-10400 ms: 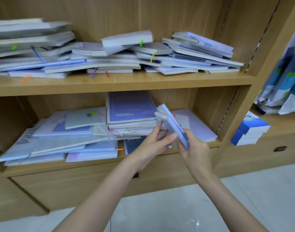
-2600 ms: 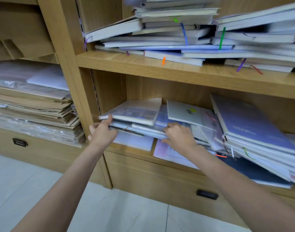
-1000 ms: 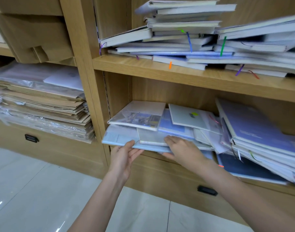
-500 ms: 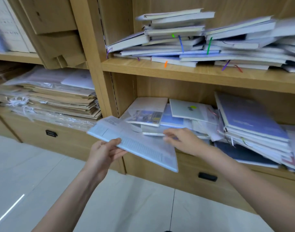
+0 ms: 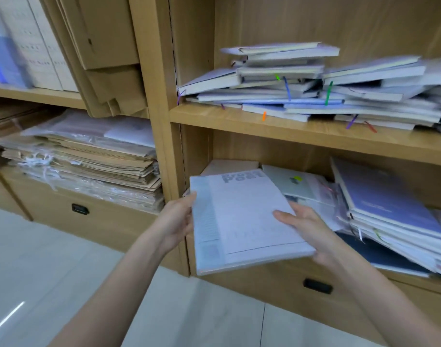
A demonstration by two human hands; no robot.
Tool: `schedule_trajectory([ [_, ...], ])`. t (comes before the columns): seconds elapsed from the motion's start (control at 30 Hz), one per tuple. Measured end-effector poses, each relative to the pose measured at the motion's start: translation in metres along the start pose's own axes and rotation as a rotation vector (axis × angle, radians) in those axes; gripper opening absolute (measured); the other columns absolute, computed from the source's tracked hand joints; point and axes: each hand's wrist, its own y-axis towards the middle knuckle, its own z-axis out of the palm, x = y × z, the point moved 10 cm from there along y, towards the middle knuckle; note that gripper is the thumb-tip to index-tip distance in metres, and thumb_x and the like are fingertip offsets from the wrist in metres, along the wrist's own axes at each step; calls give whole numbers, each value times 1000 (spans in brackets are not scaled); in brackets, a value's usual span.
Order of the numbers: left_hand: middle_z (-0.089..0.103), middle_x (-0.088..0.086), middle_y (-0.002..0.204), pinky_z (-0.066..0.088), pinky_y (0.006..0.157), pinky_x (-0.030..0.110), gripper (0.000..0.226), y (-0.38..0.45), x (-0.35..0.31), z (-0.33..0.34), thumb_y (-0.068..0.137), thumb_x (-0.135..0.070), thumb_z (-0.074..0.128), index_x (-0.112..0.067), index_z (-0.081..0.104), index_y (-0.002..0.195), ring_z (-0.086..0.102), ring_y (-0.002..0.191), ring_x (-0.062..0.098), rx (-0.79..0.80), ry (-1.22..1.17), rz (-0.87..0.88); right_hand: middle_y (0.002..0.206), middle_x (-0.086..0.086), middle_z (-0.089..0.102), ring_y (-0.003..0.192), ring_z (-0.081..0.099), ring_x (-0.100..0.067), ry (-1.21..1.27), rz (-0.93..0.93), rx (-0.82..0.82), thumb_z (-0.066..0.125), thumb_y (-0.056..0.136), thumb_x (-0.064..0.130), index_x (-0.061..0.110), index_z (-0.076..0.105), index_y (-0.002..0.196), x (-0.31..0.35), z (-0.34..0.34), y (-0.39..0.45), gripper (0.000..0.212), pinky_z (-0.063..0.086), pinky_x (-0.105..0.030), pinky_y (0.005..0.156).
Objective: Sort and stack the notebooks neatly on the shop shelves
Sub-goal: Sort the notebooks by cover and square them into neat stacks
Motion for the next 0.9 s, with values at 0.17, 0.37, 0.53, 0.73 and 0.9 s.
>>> schedule_trajectory([
  [0.17, 66, 10, 102, 57, 62, 22, 20, 28, 7, 11, 94, -8, 49, -4, 56, 112, 65, 82, 19, -35, -152, 44, 102, -3, 67, 83, 65, -15, -67, -170, -267, 58, 91, 11, 8, 59, 114, 31, -15, 65, 23, 51, -19, 62],
  [0.37, 55, 9, 106, 46, 87, 34, 37, 54, 41, -25, 94, -8, 48, -3, 47, 131, 54, 95, 24, -293, 390, 41, 99, -11, 61, 97, 60, -25, -671, -63, -265, 56, 91, 13, -7, 58, 112, 3, -8, 138, 30, 44, -39, 90],
  [0.53, 61, 16, 107, 56, 77, 32, 33, 59, 96, 20, 91, -11, 57, 3, 48, 120, 63, 85, 25, -75, -1, -225, 126, -6, 55, 117, 50, -23, -1104, -209, -39, 61, 89, 20, 11, 59, 118, -25, -16, 80, 31, 38, -30, 99],
  [0.73, 56, 15, 92, 58, 67, 30, 13, 61, 78, 52, 89, 5, 53, -4, 44, 92, 59, 75, 21, -154, -216, -134, 142, 1, 39, 129, 38, -18, -1541, -341, 57, 61, 89, 30, 12, 39, 138, -46, -27, 60, 57, 29, -23, 104],
  [0.9, 55, 13, 93, 57, 74, 27, 21, 54, 20, 66, 86, 4, 57, -7, 39, 87, 62, 70, 17, -156, -100, 15, 84, -10, 66, 75, 66, -28, -1525, -500, -219, 81, 64, -1, 2, 70, 87, -13, -39, 59, 26, 53, -31, 56],
])
